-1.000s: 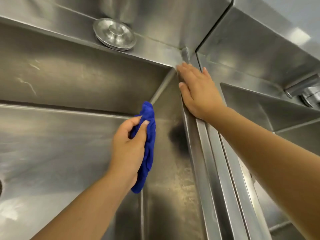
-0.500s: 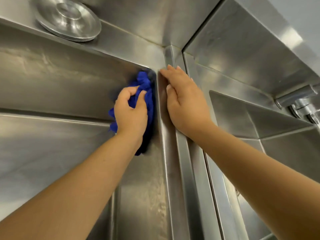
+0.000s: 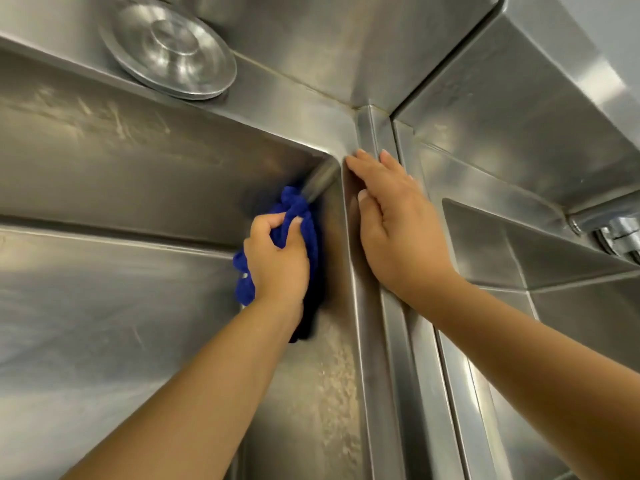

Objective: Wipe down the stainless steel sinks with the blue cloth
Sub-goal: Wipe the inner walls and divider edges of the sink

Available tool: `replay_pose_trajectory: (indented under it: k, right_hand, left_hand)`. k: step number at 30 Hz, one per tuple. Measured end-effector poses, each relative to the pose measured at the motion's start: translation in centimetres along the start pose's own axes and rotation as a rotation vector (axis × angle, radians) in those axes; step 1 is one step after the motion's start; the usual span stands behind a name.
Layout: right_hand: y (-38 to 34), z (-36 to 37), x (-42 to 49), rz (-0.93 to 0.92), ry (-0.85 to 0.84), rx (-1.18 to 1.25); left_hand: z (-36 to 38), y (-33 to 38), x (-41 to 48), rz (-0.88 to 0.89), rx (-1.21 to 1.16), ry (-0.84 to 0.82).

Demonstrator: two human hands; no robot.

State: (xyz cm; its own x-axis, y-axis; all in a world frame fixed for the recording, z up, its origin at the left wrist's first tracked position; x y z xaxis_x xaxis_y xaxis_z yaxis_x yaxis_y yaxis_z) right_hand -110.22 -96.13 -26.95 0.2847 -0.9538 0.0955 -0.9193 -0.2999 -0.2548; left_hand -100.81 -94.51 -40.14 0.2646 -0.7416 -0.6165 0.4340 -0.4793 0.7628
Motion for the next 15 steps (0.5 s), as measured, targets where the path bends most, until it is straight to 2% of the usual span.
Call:
replay_pose_trajectory:
  k: [4,6,8,10,12,15]
  right_hand:
    - [0.1,0.0,-0.1,0.01,0.015,0.041]
    - [0.1,0.0,-0.2,0.0,0.028,0.056]
    - [0.2,0.1,-0.2,-0.002,0.034,0.066]
    - [0.3,0.1,-0.2,0.001,0.044,0.073]
    - [0.4,0.0,-0.3,0.001,0.058,0.077]
    - [0.5,-0.1,-0.2,0.014,0.068,0.086]
  left_hand:
    - [0.3,1.0,-3.1,0.135,-0.021,-0.103]
    - [0.3,1.7,-3.8,0.248,0.006,-0.106]
    - [0.0,1.2,-2.3,0.272,0.003,-0.083]
    - [-0.3,-0.6,0.4,0.197,0.011,-0.029]
    - [-0.9,-2.7,2.3,0.048,0.007,0.041]
    - [-1.1,-3.7,1.2,-0.086,-0.064,0.046]
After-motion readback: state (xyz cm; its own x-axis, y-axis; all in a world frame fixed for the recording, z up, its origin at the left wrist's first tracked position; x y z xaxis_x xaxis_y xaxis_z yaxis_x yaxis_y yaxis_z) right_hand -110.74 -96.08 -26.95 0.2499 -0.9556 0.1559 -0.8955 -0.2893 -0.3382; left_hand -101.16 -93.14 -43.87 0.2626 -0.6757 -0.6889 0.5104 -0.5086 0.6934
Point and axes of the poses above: each hand's wrist, its own x-axis towards the middle knuckle, its own z-axis out of the palm, y = z × x, the point moved 6 cm from there along x, towards the middle knuckle, and after that the axes turned 10 degrees about -z, right-handed, at the moved point
